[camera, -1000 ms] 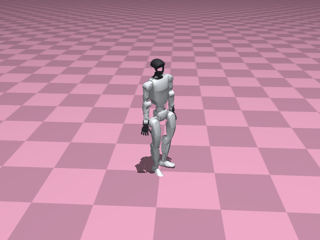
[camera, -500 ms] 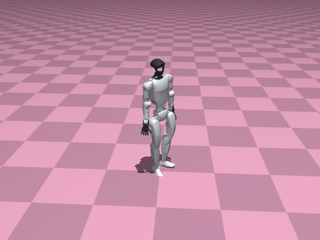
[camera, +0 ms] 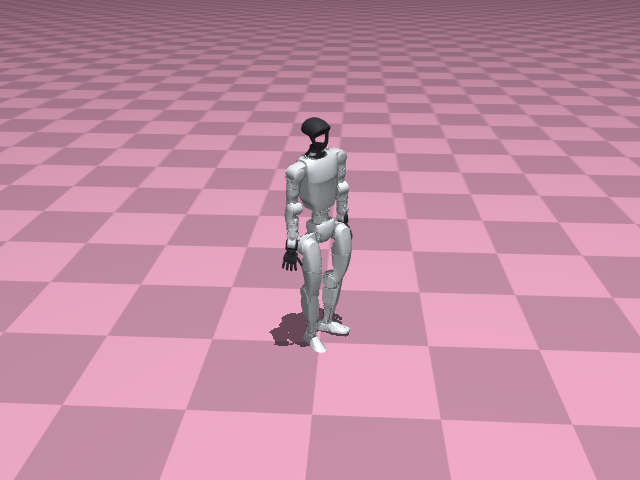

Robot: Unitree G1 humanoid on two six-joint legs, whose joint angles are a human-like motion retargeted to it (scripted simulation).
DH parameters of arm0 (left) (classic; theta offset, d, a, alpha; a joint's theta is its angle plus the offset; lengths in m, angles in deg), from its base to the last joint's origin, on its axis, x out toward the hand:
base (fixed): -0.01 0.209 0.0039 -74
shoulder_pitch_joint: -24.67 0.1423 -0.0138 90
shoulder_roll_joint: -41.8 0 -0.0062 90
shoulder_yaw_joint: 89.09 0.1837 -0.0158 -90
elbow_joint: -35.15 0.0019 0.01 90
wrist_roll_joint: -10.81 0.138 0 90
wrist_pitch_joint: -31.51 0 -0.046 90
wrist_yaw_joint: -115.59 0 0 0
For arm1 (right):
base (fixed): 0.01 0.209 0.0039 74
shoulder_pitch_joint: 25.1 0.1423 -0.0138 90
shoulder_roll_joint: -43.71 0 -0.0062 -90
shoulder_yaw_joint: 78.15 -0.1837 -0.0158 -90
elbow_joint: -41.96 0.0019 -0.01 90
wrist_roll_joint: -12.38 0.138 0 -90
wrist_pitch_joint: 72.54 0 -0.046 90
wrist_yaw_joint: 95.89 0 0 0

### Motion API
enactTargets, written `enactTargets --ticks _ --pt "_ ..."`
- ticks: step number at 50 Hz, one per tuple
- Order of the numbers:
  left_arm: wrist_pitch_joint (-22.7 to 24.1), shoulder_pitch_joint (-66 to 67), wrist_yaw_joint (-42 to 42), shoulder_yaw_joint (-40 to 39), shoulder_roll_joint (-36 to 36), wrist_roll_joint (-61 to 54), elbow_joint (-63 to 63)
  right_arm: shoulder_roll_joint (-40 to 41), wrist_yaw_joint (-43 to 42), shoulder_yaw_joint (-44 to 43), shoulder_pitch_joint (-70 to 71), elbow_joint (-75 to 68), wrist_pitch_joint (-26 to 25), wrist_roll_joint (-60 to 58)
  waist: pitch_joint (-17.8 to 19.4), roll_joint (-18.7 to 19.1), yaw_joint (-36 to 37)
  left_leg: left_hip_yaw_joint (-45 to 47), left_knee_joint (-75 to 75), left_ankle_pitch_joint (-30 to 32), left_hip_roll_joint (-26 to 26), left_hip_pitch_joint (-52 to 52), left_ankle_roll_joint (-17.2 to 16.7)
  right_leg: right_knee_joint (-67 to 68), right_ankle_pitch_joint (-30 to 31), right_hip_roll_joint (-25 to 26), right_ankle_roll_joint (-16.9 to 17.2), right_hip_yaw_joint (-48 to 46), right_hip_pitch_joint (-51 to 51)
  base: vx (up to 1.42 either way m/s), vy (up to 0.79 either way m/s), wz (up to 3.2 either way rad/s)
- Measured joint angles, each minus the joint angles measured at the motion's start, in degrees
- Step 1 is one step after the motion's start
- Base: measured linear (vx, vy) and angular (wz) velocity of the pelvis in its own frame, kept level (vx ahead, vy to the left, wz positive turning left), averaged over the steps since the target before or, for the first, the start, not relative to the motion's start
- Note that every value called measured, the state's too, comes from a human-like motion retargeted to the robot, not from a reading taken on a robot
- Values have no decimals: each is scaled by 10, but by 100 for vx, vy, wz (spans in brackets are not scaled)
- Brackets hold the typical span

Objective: Upper body actions

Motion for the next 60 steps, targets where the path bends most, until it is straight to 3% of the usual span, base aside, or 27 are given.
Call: enactTargets --ticks 35,45,52,60 --pt "-3 -2 -4 -6 0 -3 0 2 1 1 -3 3 2 -1 1 -4 -4 1 -1 2 2 1 -1 0 0 3 -1 1 0 0 0 0" --pt "-11 -5 -18 -27 -2 3 -2 -18 21 -119 13 50 12 42 8 -9 -14 -3 1 3 1 0 0 -1 -2 1 0 -5 4 0 0 0" --pt "-13 -4 -16 -39 -8 3 0 -92 53 -257 81 153 11 206 0 -12 -20 -4 1 3 0 -6 1 -2 -1 -1 1 -4 -2 0 0 0" --pt "-18 -2 -15 -56 -17 -2 5 -183 60 -252 182 444 59 303 -5 -15 -34 -1 1 3 -1 -7 1 -1 0 -1 1 0 -5 0 0 0"
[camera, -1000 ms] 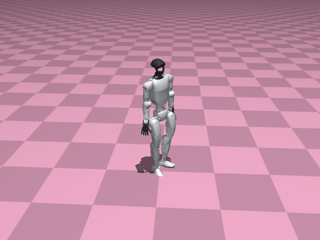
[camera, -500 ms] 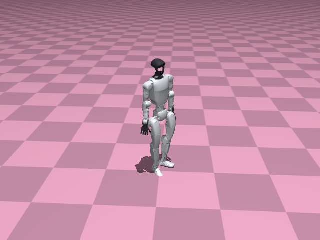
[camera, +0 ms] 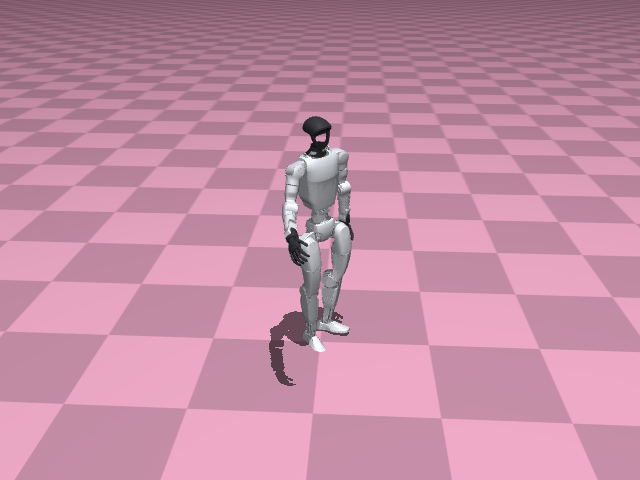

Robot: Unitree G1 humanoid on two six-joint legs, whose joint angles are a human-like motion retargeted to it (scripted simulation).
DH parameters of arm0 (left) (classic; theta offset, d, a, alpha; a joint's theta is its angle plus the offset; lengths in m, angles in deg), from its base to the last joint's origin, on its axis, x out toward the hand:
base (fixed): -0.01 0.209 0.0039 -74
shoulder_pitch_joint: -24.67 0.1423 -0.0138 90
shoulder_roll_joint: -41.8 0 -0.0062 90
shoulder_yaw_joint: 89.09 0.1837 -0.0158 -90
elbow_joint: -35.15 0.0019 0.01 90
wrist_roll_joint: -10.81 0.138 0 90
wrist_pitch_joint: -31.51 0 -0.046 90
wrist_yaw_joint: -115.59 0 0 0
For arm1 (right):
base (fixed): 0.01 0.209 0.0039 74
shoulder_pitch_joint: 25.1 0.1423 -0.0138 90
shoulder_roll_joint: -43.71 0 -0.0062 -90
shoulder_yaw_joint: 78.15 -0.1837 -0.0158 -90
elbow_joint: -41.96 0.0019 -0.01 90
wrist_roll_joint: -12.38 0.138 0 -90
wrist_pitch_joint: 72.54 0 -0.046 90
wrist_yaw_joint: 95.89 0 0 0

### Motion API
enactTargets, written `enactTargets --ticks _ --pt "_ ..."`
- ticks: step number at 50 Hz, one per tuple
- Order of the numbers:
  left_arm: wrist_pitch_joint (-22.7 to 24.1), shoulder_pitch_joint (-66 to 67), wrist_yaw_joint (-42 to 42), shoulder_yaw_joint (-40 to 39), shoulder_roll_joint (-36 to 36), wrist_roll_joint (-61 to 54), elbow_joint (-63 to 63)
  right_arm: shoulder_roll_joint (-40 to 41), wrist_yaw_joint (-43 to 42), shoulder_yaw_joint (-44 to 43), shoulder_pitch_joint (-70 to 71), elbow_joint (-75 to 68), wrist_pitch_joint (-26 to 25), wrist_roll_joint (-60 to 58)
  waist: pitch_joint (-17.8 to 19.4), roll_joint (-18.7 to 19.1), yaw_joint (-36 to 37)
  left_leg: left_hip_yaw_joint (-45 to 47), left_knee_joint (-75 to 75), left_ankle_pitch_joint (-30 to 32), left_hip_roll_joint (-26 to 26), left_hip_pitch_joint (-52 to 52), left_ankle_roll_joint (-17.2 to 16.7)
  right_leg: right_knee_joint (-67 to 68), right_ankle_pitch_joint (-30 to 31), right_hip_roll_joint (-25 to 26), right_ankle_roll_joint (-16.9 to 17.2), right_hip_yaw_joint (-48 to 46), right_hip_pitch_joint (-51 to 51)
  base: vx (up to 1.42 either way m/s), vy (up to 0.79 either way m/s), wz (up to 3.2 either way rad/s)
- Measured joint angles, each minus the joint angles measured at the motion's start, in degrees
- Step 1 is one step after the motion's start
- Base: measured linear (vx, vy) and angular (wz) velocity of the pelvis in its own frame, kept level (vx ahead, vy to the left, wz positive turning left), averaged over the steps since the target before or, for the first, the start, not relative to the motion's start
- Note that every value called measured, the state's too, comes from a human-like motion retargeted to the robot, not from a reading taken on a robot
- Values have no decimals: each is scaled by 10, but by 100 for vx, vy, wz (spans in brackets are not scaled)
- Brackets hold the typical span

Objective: Upper body actions

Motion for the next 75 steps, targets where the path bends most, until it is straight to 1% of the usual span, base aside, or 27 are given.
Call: enactTargets --ticks 3,5,7,11,14,17,21,25,30,32,35,38,40,43,46,50,54,57,60,62,68,73,75 --pt "-1 -1 2 -10 -1 1 0 -37 -55 25 47 105 8 44 -4 0 -5 0 0 0 0 -1 0 0 0 0 0 0 -1 0 0 0" --pt "0 2 3 -12 -2 0 -2 -59 -97 34 77 165 23 70 -8 -2 -5 -2 0 1 -2 -2 -1 0 -1 -2 0 -2 -1 7 -7 12" --pt "0 -2 5 -12 -2 -1 -2 -84 -156 45 105 219 37 95 -11 -4 -3 -5 0 2 -3 -4 -1 -1 -3 -4 0 -7 -1 8 -10 21" --pt "0 -2 5 -6 -4 -1 0 -132 -256 55 146 302 78 98 -24 -11 4 -13 0 4 -6 -10 -1 -2 -6 -8 0 -17 -1 8 -11 24" --pt "0 -3 5 -3 -4 0 1 -159 -338 59 169 345 93 61 -33 -15 8 -18 0 5 -6 -14 -2 -3 -8 -8 0 -24 -1 8 -13 20" --pt "1 -1 3 0 -3 0 3 -174 -408 65 193 379 86 17 -41 -18 11 -22 0 5 -5 -17 -2 -4 -11 -8 0 -29 0 7 -11 15" --pt "2 2 2 5 -2 1 7 -171 -457 78 225 427 67 -8 -45 -19 15 -23 1 5 -4 -18 -2 -4 -13 -5 -1 -30 2 5 -8 1" --pt "1 3 1 12 -4 4 13 -180 -500 98 242 505 70 -37 -45 -19 19 -21 1 5 -3 -16 -3 -4 -13 -3 -2 -26 2 3 -4 -6" --pt "-2 3 -1 13 -6 7 21 -243 -587 144 251 618 97 -171 -47 -14 18 -18 1 4 -2 -18 -3 -4 -12 -2 -3 -22 -2 0 0 0" --pt "-3 3 0 14 -7 7 21 -276 -611 168 260 651 94 -229 -48 -13 18 -18 1 5 -2 -20 -3 -4 -12 -2 -3 -22 -3 0 0 0" --pt "-3 2 1 16 -9 6 18 -309 -622 201 274 678 88 -277 -48 -12 19 -18 1 6 -2 -21 -3 -3 -12 -3 -3 -23 -4 0 0 0" --pt "-3 -4 3 15 -8 5 12 -317 -612 218 280 673 83 -273 -45 -11 21 -21 2 7 -2 -22 -3 -3 -12 -4 -3 -27 -3 0 0 0" --pt "-3 -8 5 12 -7 4 7 -312 -595 213 277 657 74 -256 -43 -11 22 -23 3 8 -2 -23 -3 -4 -12 -5 -2 -30 -2 0 0 0" --pt "0 -11 7 8 -4 0 -1 -279 -571 183 260 620 53 -216 -43 -12 22 -29 4 9 -3 -27 -2 -4 -13 -6 -2 -37 -2 -4 3 21" --pt "2 -15 8 5 -5 -4 -3 -225 -555 142 245 574 34 -167 -43 -16 23 -34 5 11 -3 -31 -1 -5 -14 -7 -1 -43 -1 -3 1 14" --pt "2 -12 6 4 -4 -4 2 -154 -532 97 241 513 -4 -93 -48 -19 25 -37 5 13 -3 -35 0 -6 -14 -7 -1 -48 -2 -3 1 4" --pt "-1 -9 2 7 -6 0 14 -107 -515 52 240 461 -39 -42 -51 -25 27 -41 6 14 -4 -39 0 -7 -15 -8 -1 -52 -1 0 0 0" --pt "-1 -5 0 6 -6 3 22 -87 -503 32 238 439 -51 -11 -53 -28 28 -42 6 14 -4 -39 0 -7 -16 -8 -1 -54 0 0 0 0" --pt "-2 1 -4 5 -6 4 28 -80 -491 32 237 443 -41 12 -53 -28 28 -41 6 13 -3 -37 0 -7 -16 -6 -2 -52 0 0 0 0" --pt "-3 4 -6 6 -5 5 32 -88 -501 44 236 458 -21 6 -51 -26 27 -39 5 13 -3 -36 0 -6 -16 -6 -2 -49 -1 0 0 0" --pt "-6 9 -10 9 -5 10 36 -148 -585 99 245 516 31 -92 -48 -23 29 -29 3 12 -2 -31 -1 -5 -13 -4 -3 -37 -4 0 0 -12" --pt "-7 7 -9 12 -7 8 32 -208 -599 171 272 552 84 -147 -50 -19 28 -24 2 12 -2 -31 -2 -4 -11 -4 -3 -31 -8 0 0 0" --pt "-8 4 -7 12 -8 6 28 -230 -602 197 285 565 98 -173 -50 -18 27 -23 2 12 -2 -30 -2 -4 -11 -4 -3 -31 -8 0 0 0"
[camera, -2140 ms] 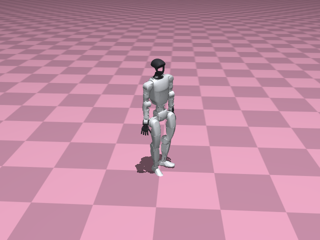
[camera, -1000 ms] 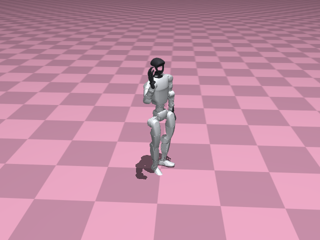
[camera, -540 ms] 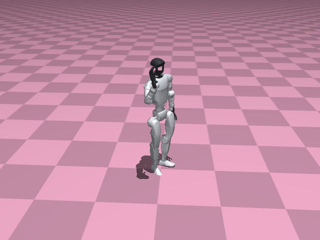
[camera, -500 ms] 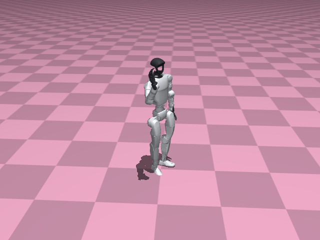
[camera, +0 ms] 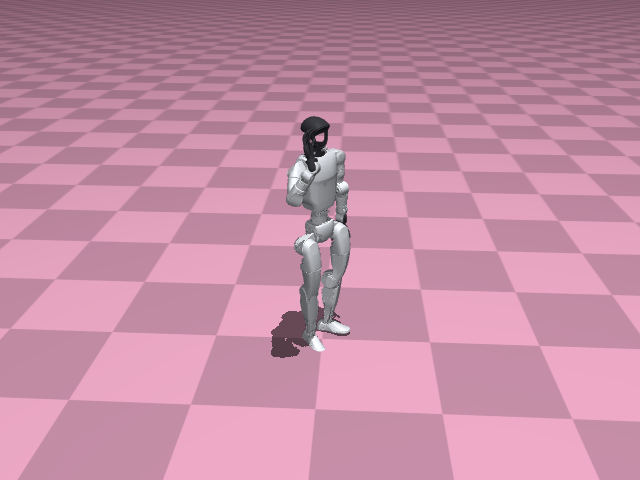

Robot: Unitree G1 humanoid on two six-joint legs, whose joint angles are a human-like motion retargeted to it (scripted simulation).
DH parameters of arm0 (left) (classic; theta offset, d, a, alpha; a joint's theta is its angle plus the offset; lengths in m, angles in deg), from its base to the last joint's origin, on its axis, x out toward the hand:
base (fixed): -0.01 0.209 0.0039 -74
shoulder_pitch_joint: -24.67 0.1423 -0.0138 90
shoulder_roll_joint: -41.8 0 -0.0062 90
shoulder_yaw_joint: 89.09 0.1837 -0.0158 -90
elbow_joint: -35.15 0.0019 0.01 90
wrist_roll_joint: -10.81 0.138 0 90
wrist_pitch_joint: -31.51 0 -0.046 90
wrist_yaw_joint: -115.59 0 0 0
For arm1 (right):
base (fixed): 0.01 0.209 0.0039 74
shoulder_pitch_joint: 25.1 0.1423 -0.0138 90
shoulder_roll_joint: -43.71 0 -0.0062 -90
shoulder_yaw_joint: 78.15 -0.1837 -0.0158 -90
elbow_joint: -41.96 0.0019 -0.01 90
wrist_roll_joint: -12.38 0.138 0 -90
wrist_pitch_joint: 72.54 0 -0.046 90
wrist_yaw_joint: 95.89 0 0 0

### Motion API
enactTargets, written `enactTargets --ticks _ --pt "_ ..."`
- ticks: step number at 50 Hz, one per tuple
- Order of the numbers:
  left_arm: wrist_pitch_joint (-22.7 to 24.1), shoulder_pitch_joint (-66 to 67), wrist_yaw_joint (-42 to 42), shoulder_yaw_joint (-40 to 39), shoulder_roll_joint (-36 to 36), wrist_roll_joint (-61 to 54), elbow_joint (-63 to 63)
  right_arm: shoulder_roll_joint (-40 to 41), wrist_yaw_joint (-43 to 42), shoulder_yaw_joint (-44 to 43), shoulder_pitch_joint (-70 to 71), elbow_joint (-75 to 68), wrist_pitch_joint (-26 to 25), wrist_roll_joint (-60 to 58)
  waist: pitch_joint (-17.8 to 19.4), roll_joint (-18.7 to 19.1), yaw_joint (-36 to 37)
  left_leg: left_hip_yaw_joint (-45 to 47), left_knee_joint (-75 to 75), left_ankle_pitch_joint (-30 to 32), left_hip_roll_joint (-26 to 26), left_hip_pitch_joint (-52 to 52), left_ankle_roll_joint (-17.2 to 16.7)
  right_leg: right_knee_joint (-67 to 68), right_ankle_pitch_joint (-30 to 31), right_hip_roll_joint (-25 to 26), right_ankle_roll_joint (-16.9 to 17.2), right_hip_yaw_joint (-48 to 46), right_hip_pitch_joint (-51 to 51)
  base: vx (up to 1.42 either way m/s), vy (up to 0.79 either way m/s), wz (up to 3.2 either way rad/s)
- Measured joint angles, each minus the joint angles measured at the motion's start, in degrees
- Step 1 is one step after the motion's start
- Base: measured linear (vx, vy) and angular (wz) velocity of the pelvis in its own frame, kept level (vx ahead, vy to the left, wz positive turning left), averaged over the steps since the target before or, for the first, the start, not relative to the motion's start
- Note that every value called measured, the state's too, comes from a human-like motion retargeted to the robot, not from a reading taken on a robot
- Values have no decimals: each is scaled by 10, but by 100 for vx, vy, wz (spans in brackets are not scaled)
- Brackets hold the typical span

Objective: Upper body actions

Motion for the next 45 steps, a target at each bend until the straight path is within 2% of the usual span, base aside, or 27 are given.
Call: enactTargets --ticks 5,10,18,25,31,37,45 --pt "1 -10 5 -1 0 -5 -17 -44 -16 33 22 33 -12 -66 5 3 -2 -1 1 0 0 1 0 0 0 -1 0 -2 2 0 0 0" --pt "6 -18 9 -2 3 -10 -34 -45 -13 30 22 34 -8 -61 10 6 -3 -3 1 1 0 2 1 0 -1 -1 0 -5 5 0 0 0" --pt "7 -16 10 -3 7 -11 -29 52 19 -47 -13 -26 -36 12 7 8 -7 -5 1 1 -1 3 2 -1 -2 0 0 -9 8 0 0 0" --pt "4 -4 4 -3 7 -4 -11 155 73 -107 -23 -79 -75 141 4 8 -9 -4 1 0 0 8 2 -1 -3 3 -1 -6 11 0 0 0" --pt "1 6 -2 -2 5 0 -2 173 110 -116 -24 -80 -54 208 4 9 -12 -2 0 -1 1 9 1 -1 -3 5 -1 -3 11 0 0 0" --pt "-1 9 -2 -1 3 1 0 136 75 -74 -24 -44 -32 126 1 9 -13 2 -1 -1 3 9 0 0 -1 6 -1 2 7 0 0 0" --pt "1 0 5 -3 1 -7 -12 66 50 22 0 8 51 36 1 7 -13 6 -2 -1 4 11 0 2 0 6 -1 6 5 0 0 0"
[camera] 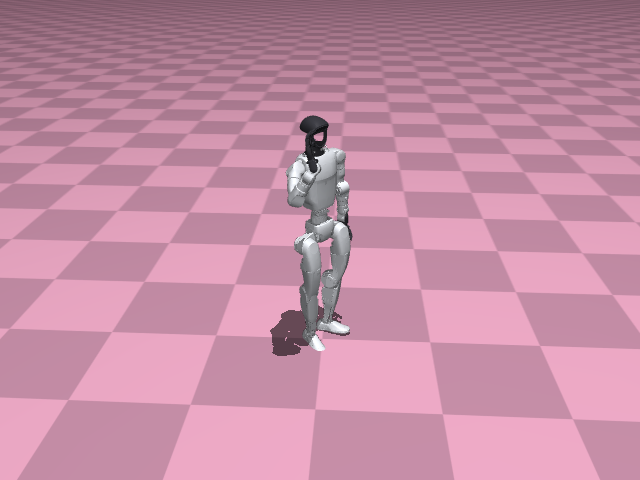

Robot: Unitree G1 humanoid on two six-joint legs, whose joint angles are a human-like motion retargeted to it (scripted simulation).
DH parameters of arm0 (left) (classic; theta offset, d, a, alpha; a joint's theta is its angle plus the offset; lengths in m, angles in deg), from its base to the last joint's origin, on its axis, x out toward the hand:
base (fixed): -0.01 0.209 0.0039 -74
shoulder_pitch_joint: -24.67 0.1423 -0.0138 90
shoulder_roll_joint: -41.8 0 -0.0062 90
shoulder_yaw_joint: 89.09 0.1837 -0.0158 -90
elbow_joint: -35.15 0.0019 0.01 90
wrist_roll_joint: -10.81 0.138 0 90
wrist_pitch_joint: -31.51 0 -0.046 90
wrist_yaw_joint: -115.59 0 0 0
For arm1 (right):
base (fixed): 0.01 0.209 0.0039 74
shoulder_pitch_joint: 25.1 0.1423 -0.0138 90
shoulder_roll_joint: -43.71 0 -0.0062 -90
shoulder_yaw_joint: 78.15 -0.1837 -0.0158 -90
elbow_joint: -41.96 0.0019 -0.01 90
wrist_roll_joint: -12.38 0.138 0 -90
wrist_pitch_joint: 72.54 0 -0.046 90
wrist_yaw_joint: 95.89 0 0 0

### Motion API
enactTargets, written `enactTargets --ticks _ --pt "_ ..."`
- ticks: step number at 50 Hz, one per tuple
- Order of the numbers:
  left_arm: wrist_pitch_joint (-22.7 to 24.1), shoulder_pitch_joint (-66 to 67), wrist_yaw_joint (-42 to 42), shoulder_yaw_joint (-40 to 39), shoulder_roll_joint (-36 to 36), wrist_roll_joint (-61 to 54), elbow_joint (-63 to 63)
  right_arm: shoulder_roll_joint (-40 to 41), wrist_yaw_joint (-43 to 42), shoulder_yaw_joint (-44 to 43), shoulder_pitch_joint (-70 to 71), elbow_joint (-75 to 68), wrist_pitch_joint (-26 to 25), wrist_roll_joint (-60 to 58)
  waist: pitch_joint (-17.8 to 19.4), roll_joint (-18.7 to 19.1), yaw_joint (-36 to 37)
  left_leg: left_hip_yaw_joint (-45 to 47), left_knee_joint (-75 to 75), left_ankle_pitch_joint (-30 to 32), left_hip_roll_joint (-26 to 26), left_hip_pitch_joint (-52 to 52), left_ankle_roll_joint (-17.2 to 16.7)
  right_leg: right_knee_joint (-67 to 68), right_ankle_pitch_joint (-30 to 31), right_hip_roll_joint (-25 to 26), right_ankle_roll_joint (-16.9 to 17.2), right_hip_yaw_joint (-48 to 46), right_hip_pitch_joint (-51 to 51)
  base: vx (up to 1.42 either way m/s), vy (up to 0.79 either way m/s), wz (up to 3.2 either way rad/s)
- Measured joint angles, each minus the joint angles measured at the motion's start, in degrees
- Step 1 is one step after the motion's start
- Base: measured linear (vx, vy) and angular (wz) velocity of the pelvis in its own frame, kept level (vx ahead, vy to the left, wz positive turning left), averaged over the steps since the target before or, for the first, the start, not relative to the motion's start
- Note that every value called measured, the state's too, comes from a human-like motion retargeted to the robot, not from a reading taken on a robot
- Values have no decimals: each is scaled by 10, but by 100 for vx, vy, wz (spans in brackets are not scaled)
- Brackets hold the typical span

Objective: Upper body actions

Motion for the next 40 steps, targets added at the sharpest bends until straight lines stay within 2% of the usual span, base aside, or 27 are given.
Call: enactTargets --ticks 6,12,19,24,28,31,35,40 --pt "4 -10 5 0 3 -5 -11 -36 -8 32 10 28 11 -78 2 -4 1 0 0 1 0 -1 0 1 1 -1 0 0 -2 0 0 0" --pt "10 -12 7 -6 11 -10 -20 -15 -3 -1 -4 14 -6 -70 5 -6 1 0 1 2 0 -4 1 2 2 -3 1 0 -4 0 0 0" --pt "12 -5 5 -7 15 -10 -13 63 26 -105 -44 -25 -61 3 4 -9 0 -1 2 3 -1 -8 2 2 3 -5 2 -2 -7 0 0 0" --pt "9 5 3 -5 14 -11 -5 133 52 -148 -48 -67 -74 135 7 -6 -4 0 2 2 -2 -9 3 2 4 -5 3 1 -9 0 0 0" --pt "8 13 5 -9 13 -8 -4 166 113 -152 -60 -90 -45 260 11 -1 -8 4 2 2 -2 -8 3 2 7 -4 3 8 -11 0 3 -7" --pt "6 17 5 -16 13 -7 -4 167 159 -148 -96 -98 -13 299 15 3 -12 7 2 1 -3 -8 3 2 8 -5 3 11 -13 1 7 -10" --pt "4 17 4 -25 15 -12 -7 154 191 -141 -175 -113 38 247 23 6 -17 7 2 1 -3 -8 4 2 10 -6 4 13 -14 1 7 -3" --pt "1 17 -3 -28 19 -17 -14 161 251 -98 -278 -179 139 135 36 12 -24 8 3 1 -1 -3 4 1 10 -4 4 12 -8 0 1 0"
